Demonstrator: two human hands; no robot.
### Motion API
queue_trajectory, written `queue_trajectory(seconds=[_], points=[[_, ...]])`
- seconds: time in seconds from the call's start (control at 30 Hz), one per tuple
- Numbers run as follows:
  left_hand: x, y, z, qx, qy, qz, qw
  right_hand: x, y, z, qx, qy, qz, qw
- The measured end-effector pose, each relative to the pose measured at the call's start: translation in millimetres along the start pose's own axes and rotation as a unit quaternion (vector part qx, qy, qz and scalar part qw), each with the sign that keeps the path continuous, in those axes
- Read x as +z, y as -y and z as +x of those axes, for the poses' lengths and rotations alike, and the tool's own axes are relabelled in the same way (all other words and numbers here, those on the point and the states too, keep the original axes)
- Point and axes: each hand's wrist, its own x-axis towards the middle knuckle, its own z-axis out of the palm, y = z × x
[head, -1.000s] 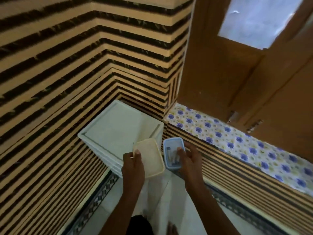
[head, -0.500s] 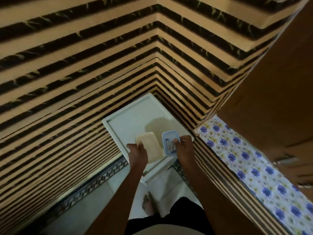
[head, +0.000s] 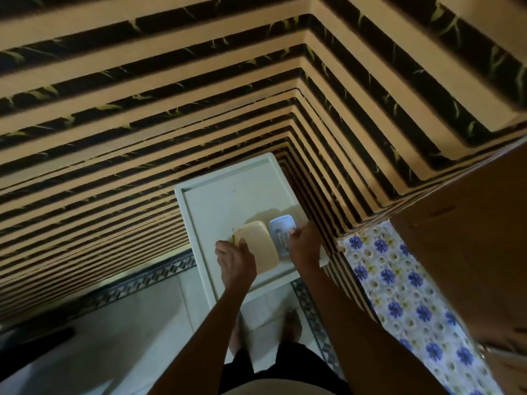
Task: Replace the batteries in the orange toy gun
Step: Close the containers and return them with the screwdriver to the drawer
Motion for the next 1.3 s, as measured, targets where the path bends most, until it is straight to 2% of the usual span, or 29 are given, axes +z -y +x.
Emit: queue_trajectory(seconds=[0.17,0.3,0.53,0.7,0.87,1.03,1.1,1.23,1.3], points=[[-1.5,-0.9,4.4,-0.037,-0.046,-0.028,0.998,3.0,-13.3,11.2,-0.020,0.002,-0.033,0.999],[-10.6,3.7,11.5,-0.016,-0.092,-0.018,0.995,3.5,-17.7,13.3,-0.025,0.012,-0.024,0.999],[-16.1,17.5,12.4,-0.014,-0.113,0.060,0.992,0.4,-16.9,6.0,-0.047,0.011,-0.018,0.999],[-19.4,23.6,12.3,0.010,-0.082,0.070,0.994,-1.9,-20.1,-2.1,-0.059,-0.004,-0.048,0.997],[-26.1,27.1,15.0,0.052,-0.064,0.061,0.995,-6.5,-22.0,-14.3,-0.057,-0.027,-0.055,0.997],[-33.4,36.2,16.2,0.087,-0.055,0.062,0.993,-16.5,-33.7,-42.3,-0.132,-0.123,-0.043,0.983],[-37.5,47.2,12.6,0.107,-0.047,0.067,0.991,-19.1,-43.2,-56.0,-0.137,-0.159,-0.033,0.977],[-50.0,76.0,3.5,0.216,-0.069,0.110,0.968,-14.3,-72.8,-87.2,-0.141,-0.201,-0.021,0.969],[-56.5,89.2,1.7,0.259,-0.061,0.148,0.953,-7.7,-90.7,-107.6,-0.134,-0.182,-0.020,0.974]])
